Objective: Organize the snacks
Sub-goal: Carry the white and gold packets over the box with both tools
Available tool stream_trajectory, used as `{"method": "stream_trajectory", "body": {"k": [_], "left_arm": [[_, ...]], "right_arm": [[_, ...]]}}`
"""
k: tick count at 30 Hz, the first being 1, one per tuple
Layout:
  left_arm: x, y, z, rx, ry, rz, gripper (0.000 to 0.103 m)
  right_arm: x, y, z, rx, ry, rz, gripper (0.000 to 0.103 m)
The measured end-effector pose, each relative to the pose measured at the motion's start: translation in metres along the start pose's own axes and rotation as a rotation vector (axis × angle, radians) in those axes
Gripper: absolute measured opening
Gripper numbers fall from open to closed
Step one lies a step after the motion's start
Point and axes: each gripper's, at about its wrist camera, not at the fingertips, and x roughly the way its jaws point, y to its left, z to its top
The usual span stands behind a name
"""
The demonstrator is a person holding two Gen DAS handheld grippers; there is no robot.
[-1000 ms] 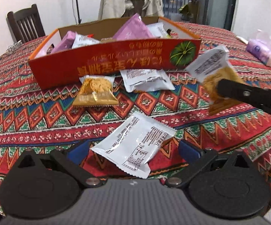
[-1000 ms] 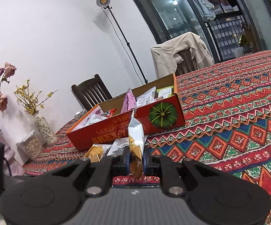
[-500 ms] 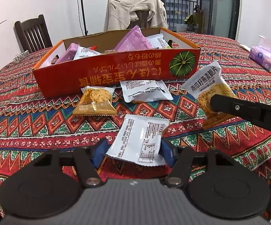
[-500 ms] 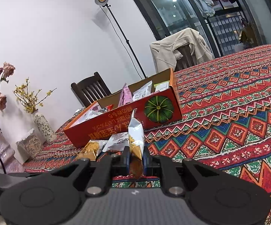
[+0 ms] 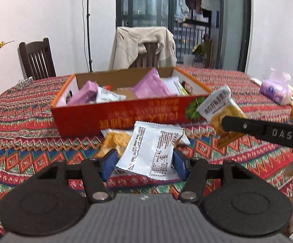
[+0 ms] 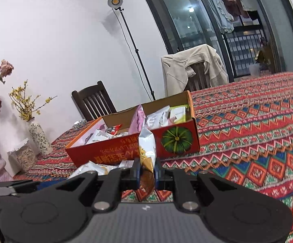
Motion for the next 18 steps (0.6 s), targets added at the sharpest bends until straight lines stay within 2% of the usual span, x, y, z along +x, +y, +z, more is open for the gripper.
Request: {"method": "stream_trajectory", "body": {"k": [12, 18], "left_arm": [[0.008, 0.040, 0.035, -0.078, -0.127, -0.046, 0.060], [0.019, 0.058, 0.055, -0.113, -0.149, -0.055, 0.060]], "right_arm": [[0.031, 0.036, 0.033, -0.108, -0.002, -0.083, 0.012], [0.050, 0.050, 0.048, -0.137, -0.010, -0.107, 0.012]]}}
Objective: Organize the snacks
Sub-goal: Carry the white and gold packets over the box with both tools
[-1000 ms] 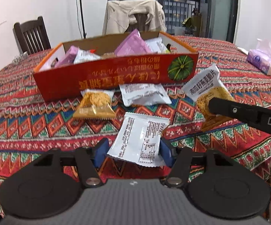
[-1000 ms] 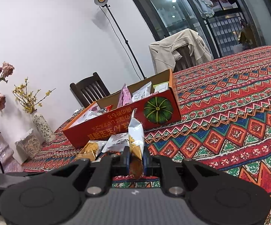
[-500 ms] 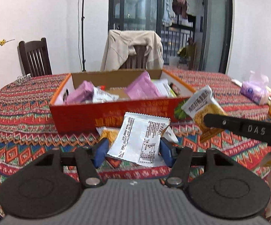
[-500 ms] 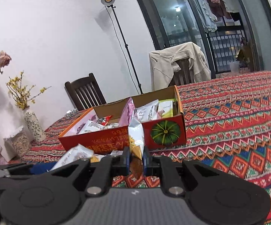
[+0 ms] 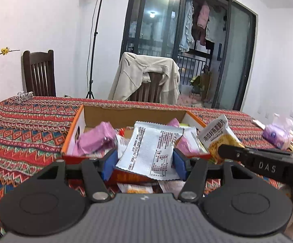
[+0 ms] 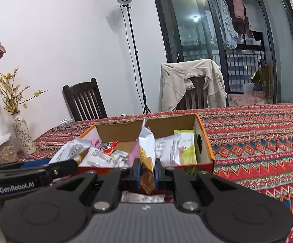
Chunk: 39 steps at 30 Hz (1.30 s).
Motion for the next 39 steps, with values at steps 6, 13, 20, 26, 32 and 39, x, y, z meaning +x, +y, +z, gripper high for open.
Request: {"method": "stream_trajectory", "body": {"k": [6, 13, 20, 26, 32, 39], "left_arm": [[0.014, 0.009, 0.018, -0.030, -0.019, 0.008, 0.060], [0.036, 0.015, 0.046, -0.062, -0.049, 0.013, 0.060], [0.063, 0.011, 0.064, -0.046, -0.050, 0.046, 0.060], [0.094, 0.007, 0.080, -0.031, -0.039, 0.088, 0.060], [0.126, 0.000, 0.078, -0.020, -0.020, 0.122, 0.060], [0.146, -0.003, 0.058, 0.042, 0.004, 0.135, 0.060]], "right_arm": [[0.021, 0.009, 0.016, -0.023, -0.003, -0.012, 0.012], [0.041, 0.015, 0.043, -0.044, -0.052, -0.012, 0.012], [0.067, 0.012, 0.065, -0.053, -0.084, -0.001, 0.012], [0.090, 0.002, 0.071, -0.044, -0.101, 0.009, 0.012], [0.116, -0.013, 0.073, -0.038, -0.093, 0.026, 0.012], [0.132, -0.022, 0.061, -0.040, -0.060, 0.028, 0.012]]}}
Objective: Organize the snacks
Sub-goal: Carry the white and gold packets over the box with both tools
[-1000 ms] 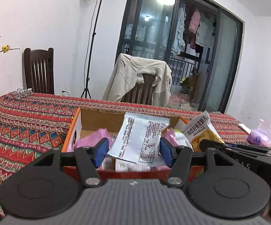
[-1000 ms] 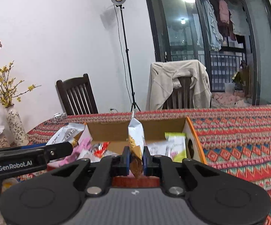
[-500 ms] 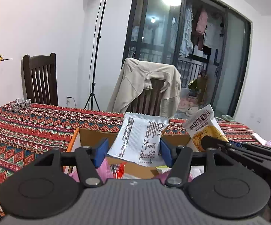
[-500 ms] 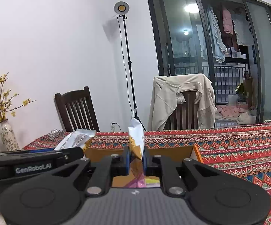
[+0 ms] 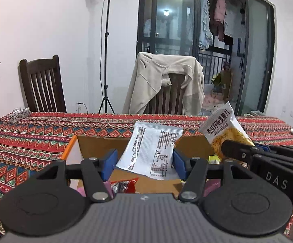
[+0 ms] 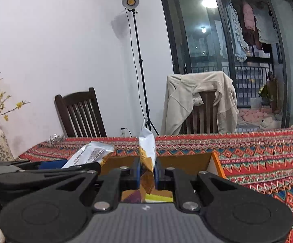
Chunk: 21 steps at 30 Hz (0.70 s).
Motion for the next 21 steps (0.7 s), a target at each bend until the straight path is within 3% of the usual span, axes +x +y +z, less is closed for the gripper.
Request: {"method": "stream_trajectory", "body": {"k": [21], "left_arm": [[0.0034, 0.0041, -0.0065, -0.006, 0.012, 0.006, 0.060]], "right_arm": [[0.0039, -0.0027, -0.0111, 0.009, 0.019, -0.020, 0.013]]}}
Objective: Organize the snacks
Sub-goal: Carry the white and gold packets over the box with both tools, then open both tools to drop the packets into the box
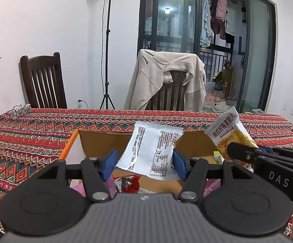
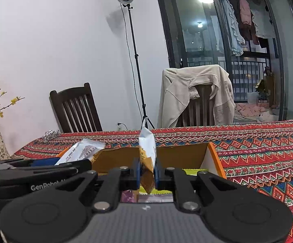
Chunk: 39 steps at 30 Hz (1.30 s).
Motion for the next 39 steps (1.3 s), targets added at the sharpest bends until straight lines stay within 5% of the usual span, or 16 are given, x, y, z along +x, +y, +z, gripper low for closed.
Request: {"method": "stream_trajectory", "body": {"k": [18, 22, 23, 25, 27, 29, 31, 33, 39], "left_arm": [[0.000, 0.002, -0.001, -0.010, -0.002, 0.004, 0.061], [-0.001, 0.003, 0.000, -0.022, -0.014, 0.012, 0.079], [-0.002, 0.003, 0.000, -0.025, -0.018, 0.018, 0.083], [-0.005, 0.003, 0.000, -0.034, -0.025, 0.031, 0.095], [-0.005, 0.005, 0.001, -0.047, -0.028, 0.057, 0.102], [-0.003, 0.009, 0.002, -0.071, -0.018, 0.069, 0.103], [0.000, 0.012, 0.002, -0.087, -0.004, 0.080, 0.103], [0.002, 0.014, 0.002, -0.098, 0.008, 0.081, 0.103], [0.001, 0.016, 0.005, -0.101, 0.012, 0.083, 0.103]], "right_arm": [[0.001, -0.002, -0.001, 0.001, 0.006, -0.003, 0.015], [0.001, -0.005, -0.001, 0.015, 0.006, -0.015, 0.019], [0.001, -0.006, -0.001, 0.020, 0.007, -0.017, 0.022], [0.001, -0.008, -0.001, 0.028, 0.007, -0.025, 0.045], [0.002, -0.008, -0.001, 0.033, 0.004, -0.038, 0.050], [0.002, -0.011, -0.001, 0.049, 0.008, -0.045, 0.059], [0.005, -0.013, -0.001, 0.062, 0.015, -0.047, 0.085], [0.004, -0.013, -0.002, 0.067, 0.014, -0.044, 0.098], [0.002, -0.011, 0.000, 0.055, 0.004, -0.056, 0.103]]}}
